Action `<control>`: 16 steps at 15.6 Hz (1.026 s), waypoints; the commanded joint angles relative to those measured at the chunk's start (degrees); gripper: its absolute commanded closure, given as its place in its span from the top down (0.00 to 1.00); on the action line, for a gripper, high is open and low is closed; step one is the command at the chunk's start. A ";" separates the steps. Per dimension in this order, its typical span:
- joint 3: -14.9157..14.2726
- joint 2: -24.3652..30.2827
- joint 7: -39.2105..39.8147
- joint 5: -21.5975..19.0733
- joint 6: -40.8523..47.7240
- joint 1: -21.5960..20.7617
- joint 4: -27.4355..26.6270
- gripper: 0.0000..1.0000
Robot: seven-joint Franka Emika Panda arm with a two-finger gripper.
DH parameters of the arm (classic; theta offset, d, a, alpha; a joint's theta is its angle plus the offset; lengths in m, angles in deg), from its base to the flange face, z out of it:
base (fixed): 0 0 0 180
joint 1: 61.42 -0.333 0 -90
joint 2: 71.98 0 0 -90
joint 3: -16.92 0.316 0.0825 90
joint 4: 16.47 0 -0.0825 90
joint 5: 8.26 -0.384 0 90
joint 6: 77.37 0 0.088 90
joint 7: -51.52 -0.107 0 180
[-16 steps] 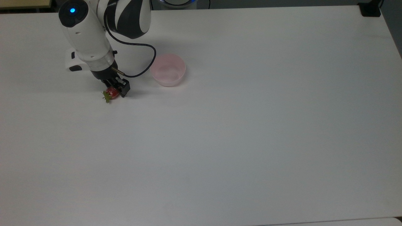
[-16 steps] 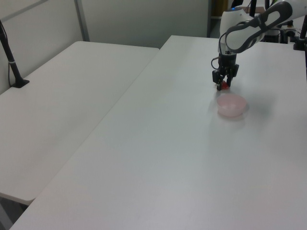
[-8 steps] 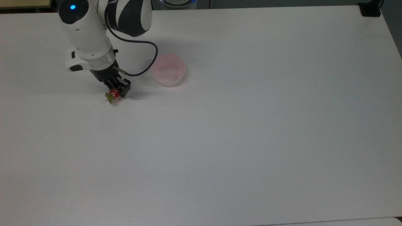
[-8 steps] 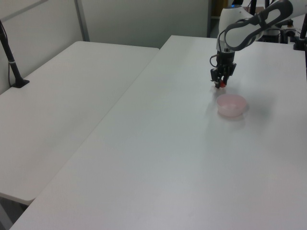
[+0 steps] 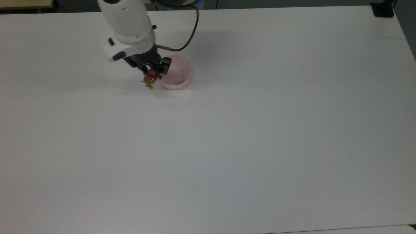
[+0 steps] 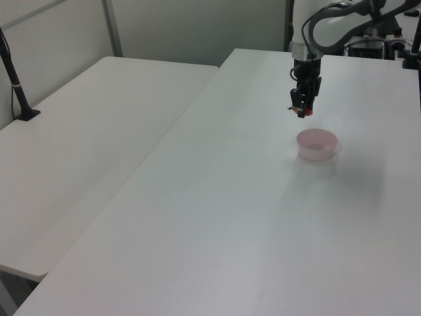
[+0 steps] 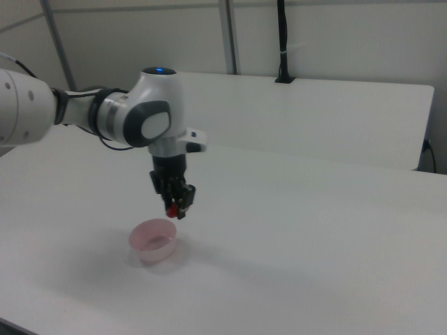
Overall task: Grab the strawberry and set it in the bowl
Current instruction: 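Carry the strawberry over the pink bowl and lower it, then open the gripper to release the strawberry into the bowl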
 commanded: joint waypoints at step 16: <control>3.23 2.10 0.37 4.31 10.94 -2.06 0.47 1.00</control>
